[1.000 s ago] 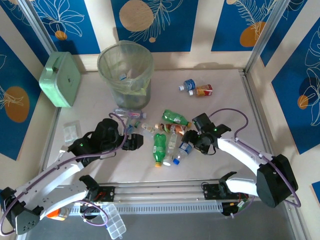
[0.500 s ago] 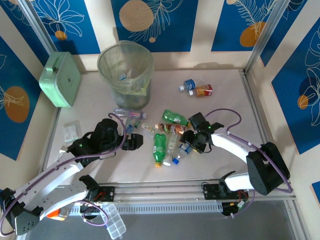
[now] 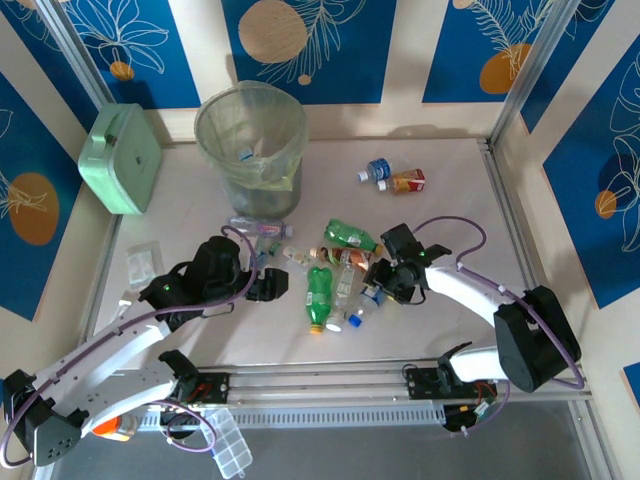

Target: Put the plastic bottles in the bin

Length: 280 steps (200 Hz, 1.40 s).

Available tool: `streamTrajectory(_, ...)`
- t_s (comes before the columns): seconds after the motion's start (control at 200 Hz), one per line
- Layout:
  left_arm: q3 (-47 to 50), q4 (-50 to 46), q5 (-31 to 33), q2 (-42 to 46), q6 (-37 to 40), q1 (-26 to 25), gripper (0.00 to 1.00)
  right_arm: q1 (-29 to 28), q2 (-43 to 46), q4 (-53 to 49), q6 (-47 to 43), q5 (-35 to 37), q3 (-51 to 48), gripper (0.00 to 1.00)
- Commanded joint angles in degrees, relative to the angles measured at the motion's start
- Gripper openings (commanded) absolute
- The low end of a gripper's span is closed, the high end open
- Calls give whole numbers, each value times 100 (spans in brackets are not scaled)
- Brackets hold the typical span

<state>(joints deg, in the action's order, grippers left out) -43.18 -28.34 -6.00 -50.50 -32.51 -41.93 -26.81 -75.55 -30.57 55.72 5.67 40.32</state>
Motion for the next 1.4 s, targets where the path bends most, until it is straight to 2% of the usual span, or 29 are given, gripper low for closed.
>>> streamTrajectory(0.0, -145, 49, -217, -78, 119, -78, 85, 79, 359, -164, -145, -192, -101, 58)
streamTrajectory(0.34, -190, 525, -520, -239, -94, -262, 91, 190, 1639, -240, -441, -769, 70, 57)
streamTrajectory(0.485, -296, 952, -1088, -431, -282, -289, 95, 176, 2211, -75, -581, -1086, 265, 57)
streamTrajectory(0.54, -322, 1233, -1377, -516, -396, -291, 100, 176, 2407, 27, -576, -1199, 335, 57)
streamTrajectory(0.68, -425, 1904, -1937, -781, -697, -302, 99, 119, 2842, 490, -546, -1505, 415, 57)
streamTrajectory(0.925, -656, 3261, -3149, -1555, -1343, -347, 99, -92, 3133, 1331, -335, -1957, 424, 57)
streamTrajectory(1.2, -727, 4493, -3683, -2072, -1833, -577, 100, -377, 3239, 1884, -197, -1974, 420, 57)
streamTrajectory(1.395, -701, 4908, -3768, -2190, -1997, -641, 94, -465, 3231, 2053, -89, -1921, 371, 57)
